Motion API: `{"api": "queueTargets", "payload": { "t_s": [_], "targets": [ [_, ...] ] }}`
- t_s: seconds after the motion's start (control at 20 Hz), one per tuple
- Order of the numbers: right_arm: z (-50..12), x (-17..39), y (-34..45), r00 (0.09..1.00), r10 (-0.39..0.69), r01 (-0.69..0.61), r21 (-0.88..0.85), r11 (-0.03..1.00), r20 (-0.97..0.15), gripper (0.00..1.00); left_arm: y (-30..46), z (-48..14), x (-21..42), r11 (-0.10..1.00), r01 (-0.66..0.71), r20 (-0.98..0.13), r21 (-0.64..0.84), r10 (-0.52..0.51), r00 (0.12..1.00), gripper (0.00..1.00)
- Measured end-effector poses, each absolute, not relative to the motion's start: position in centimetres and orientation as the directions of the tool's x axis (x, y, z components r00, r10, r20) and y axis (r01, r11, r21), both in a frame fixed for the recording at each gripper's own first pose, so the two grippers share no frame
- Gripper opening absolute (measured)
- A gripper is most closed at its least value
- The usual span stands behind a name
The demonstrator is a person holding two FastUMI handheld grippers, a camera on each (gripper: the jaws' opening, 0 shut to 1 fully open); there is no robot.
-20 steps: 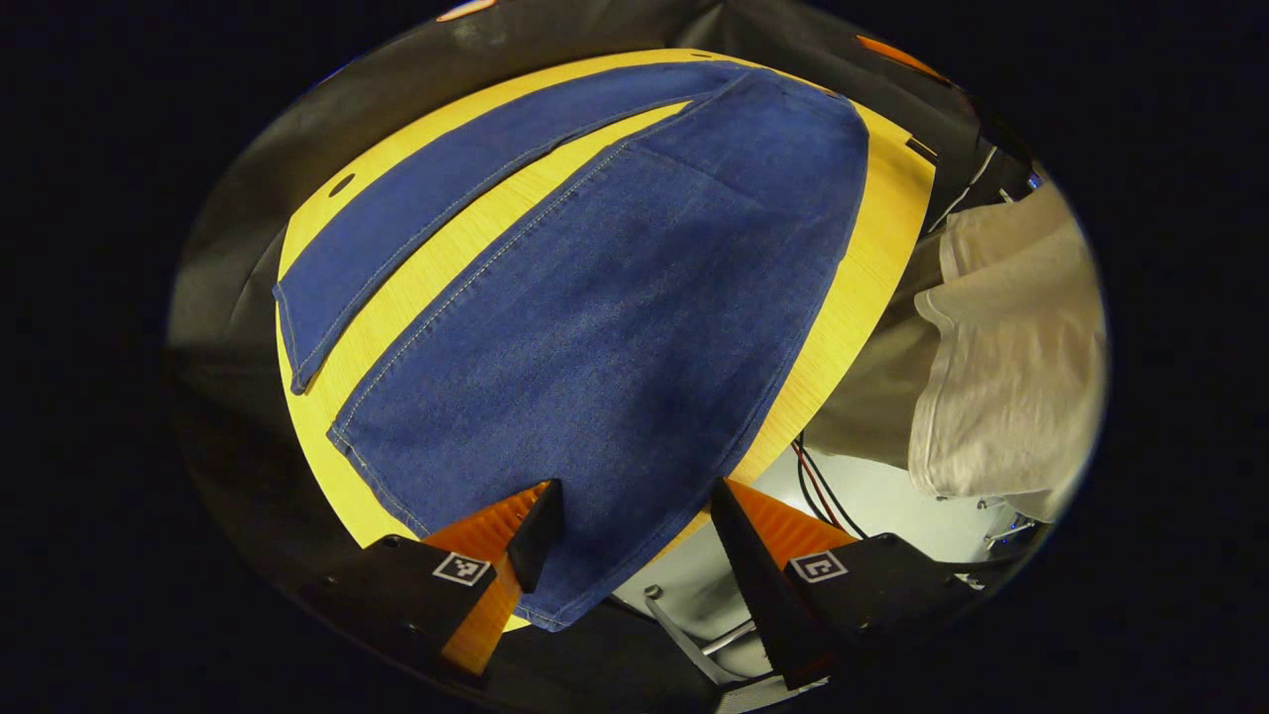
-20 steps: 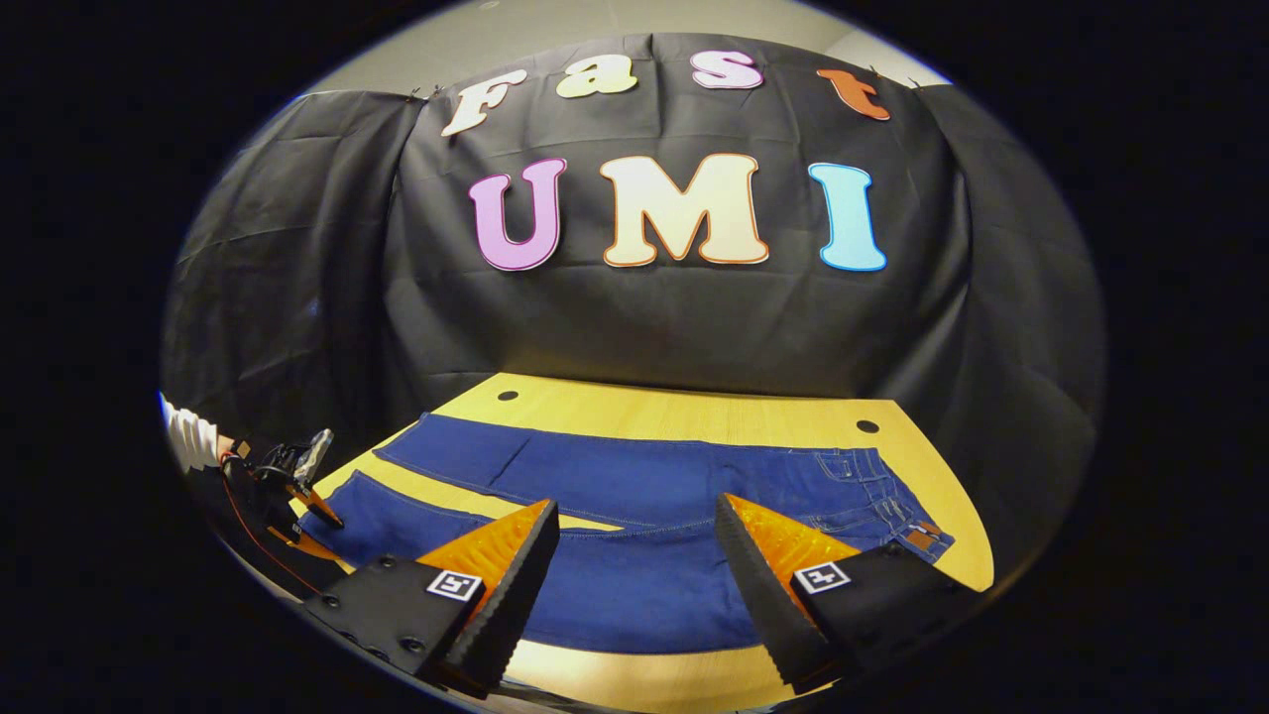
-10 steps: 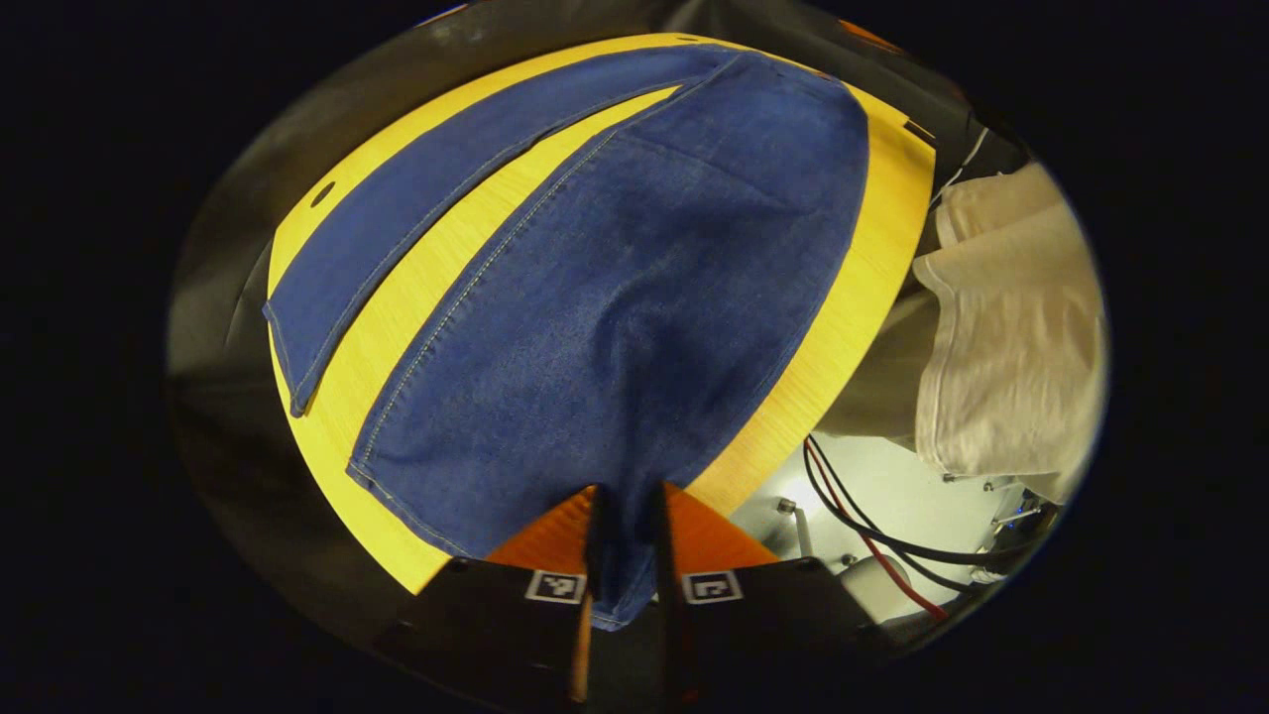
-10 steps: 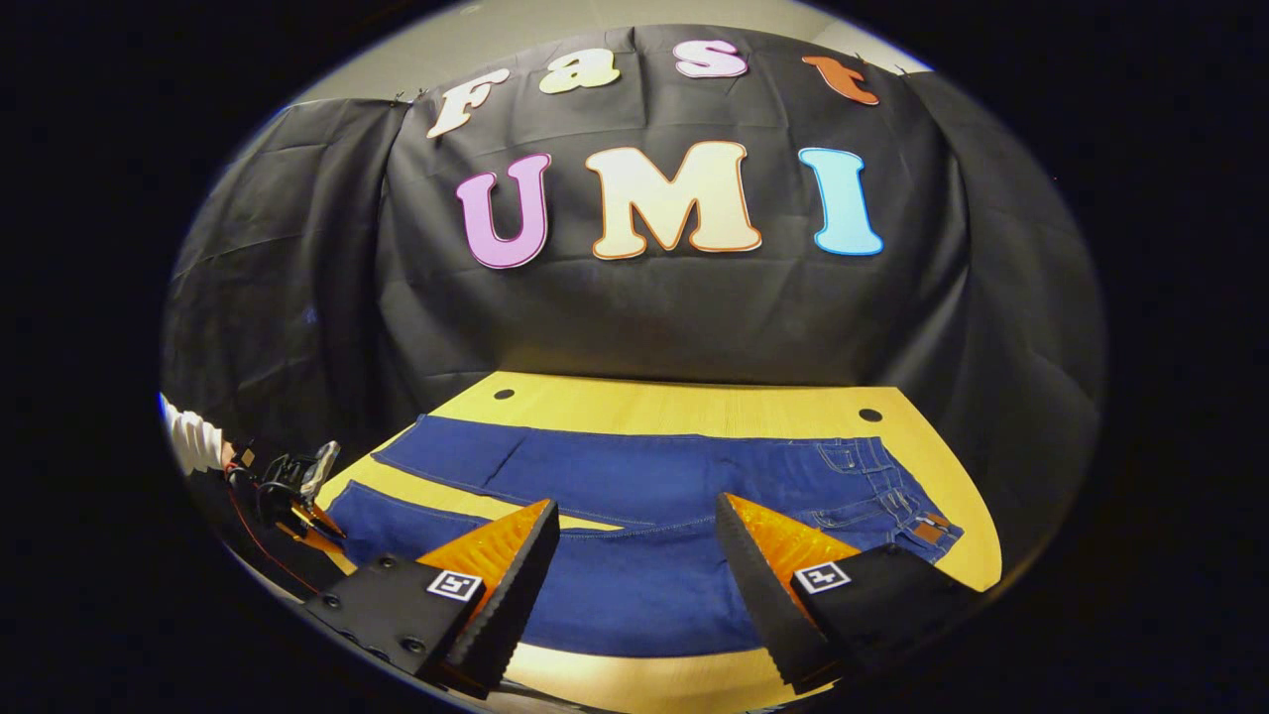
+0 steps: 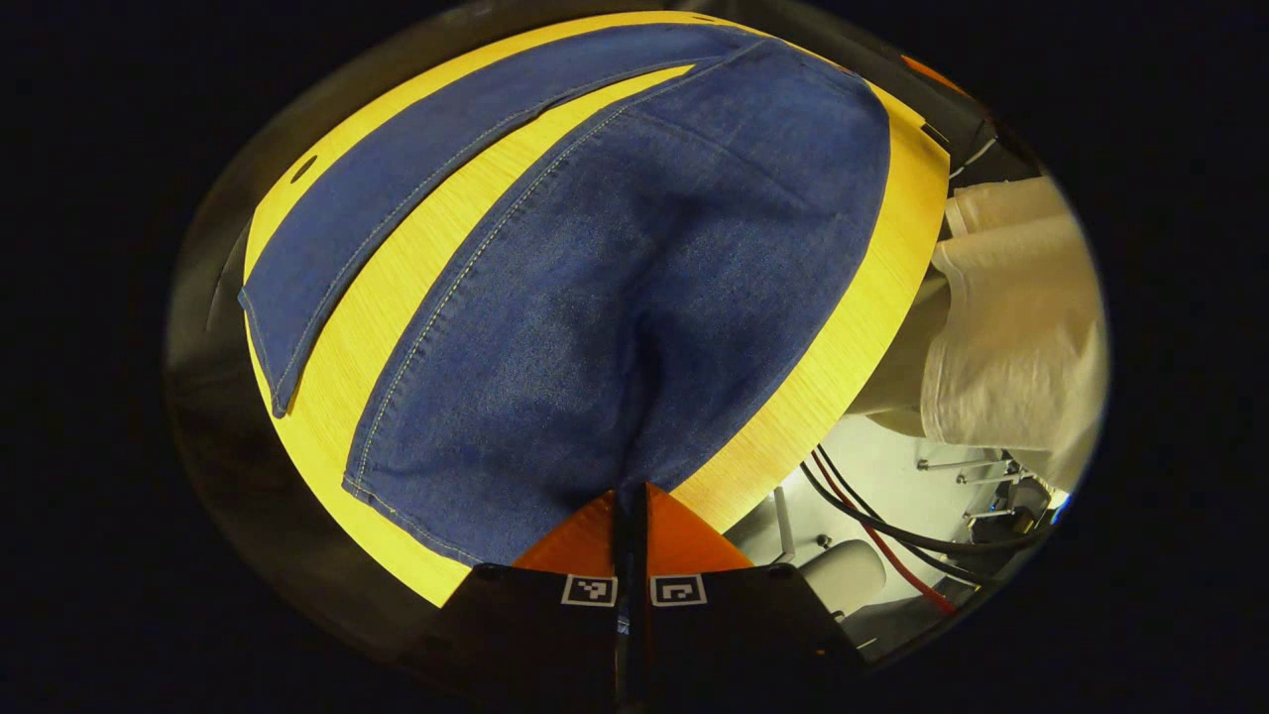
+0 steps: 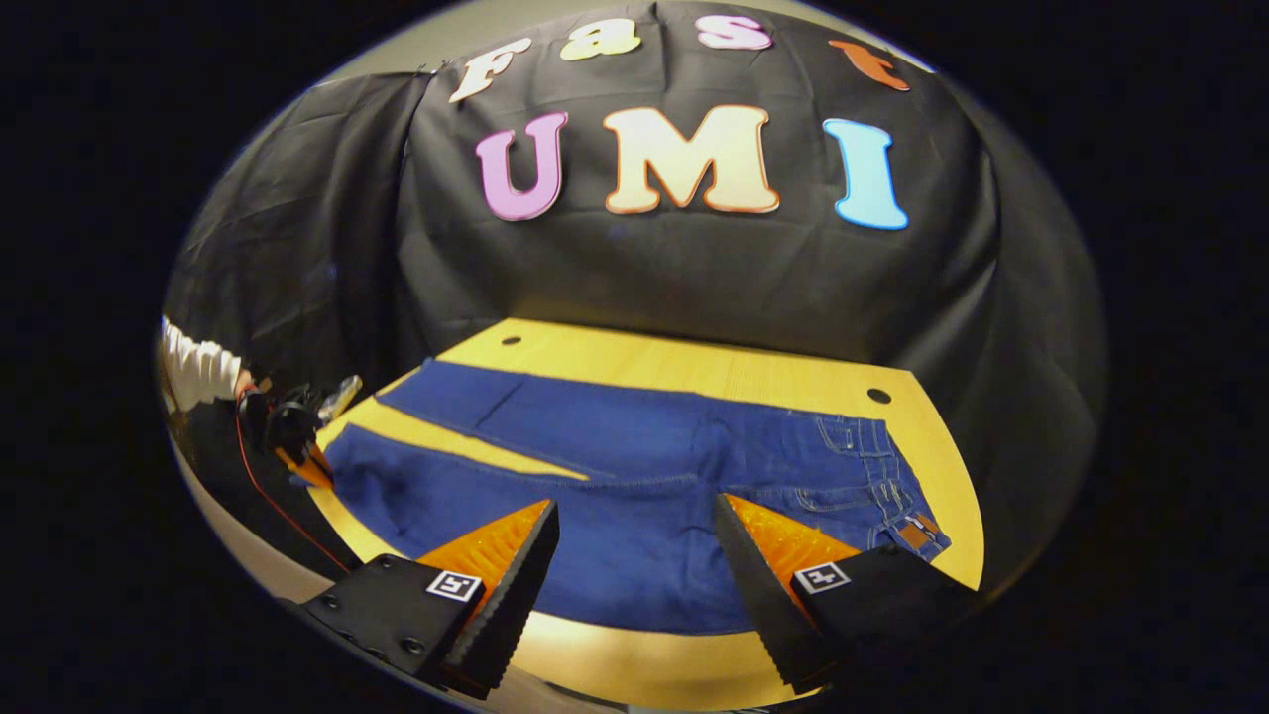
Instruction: Grasp the waist and the cuffs of the jeans and fold them to make the two legs overlap; first hold the waist and fold one-third of the jeans toward the cuffs, then hold the cuffs and fold the remaining one-third in the same direction to finish folding.
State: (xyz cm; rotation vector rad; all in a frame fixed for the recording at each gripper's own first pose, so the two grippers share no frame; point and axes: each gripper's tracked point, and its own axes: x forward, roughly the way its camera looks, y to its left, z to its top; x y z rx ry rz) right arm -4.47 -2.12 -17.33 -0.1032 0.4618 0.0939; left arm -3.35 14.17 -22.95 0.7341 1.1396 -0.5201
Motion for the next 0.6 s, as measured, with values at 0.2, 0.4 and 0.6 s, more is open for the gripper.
{"api": "queueTargets", "payload": {
  "t_s": [0.2, 0.4, 0.6],
  "targets": [
    [-23.1, -6.3, -5.7, 0.768, 0.100, -0.244, -0.144, 0.959, -0.633, 0.99, 14.2, -22.9, -3.3, 0.667, 0.702, -0.946, 0.249, 0.012, 0.324, 0.00],
    [-27.8, -7.5, -9.4, 0.598, 0.092, -0.418, -0.212, 0.883, -0.797, 0.99, 14.2, -23.0, -3.2, 0.688, 0.685, -0.946, 0.239, 0.006, 0.324, 0.00],
    [-31.0, -8.3, -12.7, 0.453, 0.039, -0.517, -0.227, 0.826, -0.891, 1.00, 14.3, -22.9, -3.4, 0.694, 0.677, -0.946, 0.244, 0.019, 0.322, 0.00]
  ]
}}
